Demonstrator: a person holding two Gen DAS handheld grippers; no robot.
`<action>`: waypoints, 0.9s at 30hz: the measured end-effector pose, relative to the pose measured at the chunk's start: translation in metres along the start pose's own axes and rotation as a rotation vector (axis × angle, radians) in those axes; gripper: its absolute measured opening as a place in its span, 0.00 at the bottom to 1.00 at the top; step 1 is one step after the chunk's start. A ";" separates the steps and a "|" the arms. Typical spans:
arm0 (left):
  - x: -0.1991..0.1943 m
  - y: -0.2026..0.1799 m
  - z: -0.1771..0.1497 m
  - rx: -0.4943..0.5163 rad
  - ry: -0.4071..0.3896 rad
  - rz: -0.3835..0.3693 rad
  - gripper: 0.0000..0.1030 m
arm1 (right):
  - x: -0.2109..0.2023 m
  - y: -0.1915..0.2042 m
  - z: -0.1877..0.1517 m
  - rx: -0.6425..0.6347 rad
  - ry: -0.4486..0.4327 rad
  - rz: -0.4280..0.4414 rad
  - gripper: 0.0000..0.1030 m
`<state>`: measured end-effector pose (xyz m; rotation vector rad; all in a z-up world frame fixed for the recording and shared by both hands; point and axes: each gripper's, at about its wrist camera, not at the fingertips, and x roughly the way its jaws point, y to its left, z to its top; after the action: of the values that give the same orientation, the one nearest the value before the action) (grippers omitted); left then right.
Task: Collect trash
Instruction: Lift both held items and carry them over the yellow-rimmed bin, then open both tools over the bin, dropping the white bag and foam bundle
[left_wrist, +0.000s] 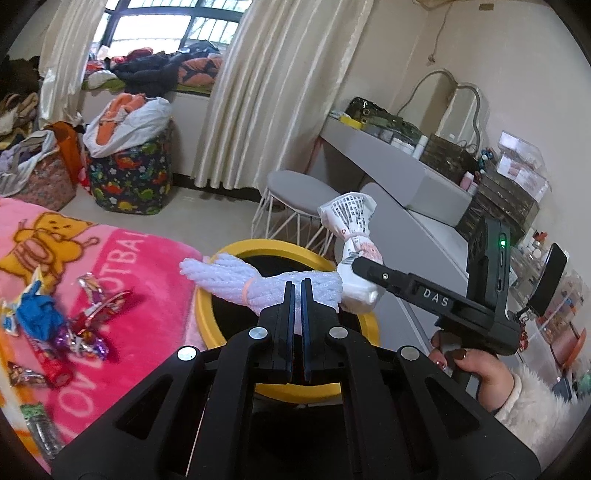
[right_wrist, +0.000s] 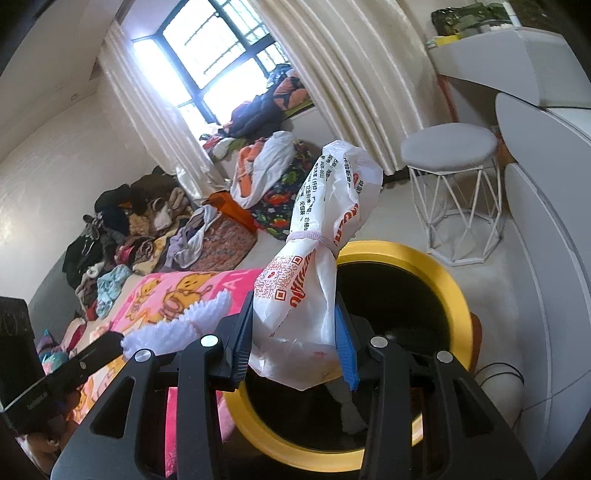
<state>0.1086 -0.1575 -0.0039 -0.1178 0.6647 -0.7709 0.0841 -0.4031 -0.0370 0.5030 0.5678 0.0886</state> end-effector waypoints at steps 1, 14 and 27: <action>0.002 0.000 0.000 0.001 0.005 -0.002 0.01 | 0.000 -0.002 0.001 0.003 -0.001 -0.005 0.36; 0.031 -0.003 -0.008 0.006 0.076 -0.042 0.01 | 0.003 -0.019 -0.001 0.004 0.019 -0.051 0.36; 0.056 0.008 -0.019 -0.040 0.142 -0.048 0.01 | 0.018 -0.027 -0.008 -0.013 0.092 -0.066 0.36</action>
<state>0.1315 -0.1874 -0.0509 -0.1170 0.8148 -0.8178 0.0932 -0.4193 -0.0648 0.4690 0.6729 0.0523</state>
